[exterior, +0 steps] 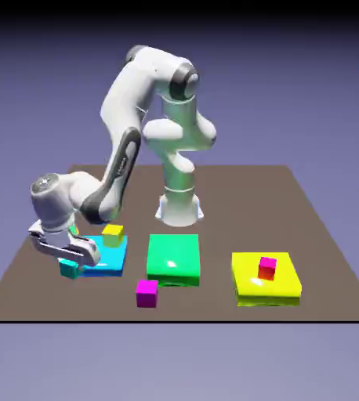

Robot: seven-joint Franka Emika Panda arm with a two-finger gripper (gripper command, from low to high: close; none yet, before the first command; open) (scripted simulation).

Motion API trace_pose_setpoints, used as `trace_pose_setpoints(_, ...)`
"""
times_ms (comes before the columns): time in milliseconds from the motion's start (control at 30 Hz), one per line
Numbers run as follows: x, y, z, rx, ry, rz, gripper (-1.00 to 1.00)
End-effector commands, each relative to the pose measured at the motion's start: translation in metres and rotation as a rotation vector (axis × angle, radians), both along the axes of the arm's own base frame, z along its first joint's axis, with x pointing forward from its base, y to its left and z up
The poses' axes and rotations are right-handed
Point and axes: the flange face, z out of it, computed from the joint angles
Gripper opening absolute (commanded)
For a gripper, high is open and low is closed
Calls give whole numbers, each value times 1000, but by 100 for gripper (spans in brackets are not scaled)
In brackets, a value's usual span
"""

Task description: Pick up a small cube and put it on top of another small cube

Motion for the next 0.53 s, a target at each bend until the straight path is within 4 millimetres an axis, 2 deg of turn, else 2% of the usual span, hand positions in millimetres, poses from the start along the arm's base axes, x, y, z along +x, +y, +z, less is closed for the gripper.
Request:
trace_pose_setpoints(0,7,26,6,-1,1,79,-100)
trace_pose_setpoints(67,18,77,18,-1,0,238,-100)
trace_pose_setpoints(167,23,155,37,-10,-5,479,-100)
trace_pose_setpoints(233,23,155,37,-10,-5,479,-100)
trace_pose_setpoints(367,16,152,-29,-10,-5,479,-100)
trace_pose_setpoints(400,15,152,-32,-10,-5,479,-100)
trace_pose_setpoints(433,15,152,-32,-10,-5,479,100)
trace_pose_setpoints(467,15,152,-32,-10,-5,479,100)
trace_pose_setpoints(500,18,153,-16,-9,-6,480,100)
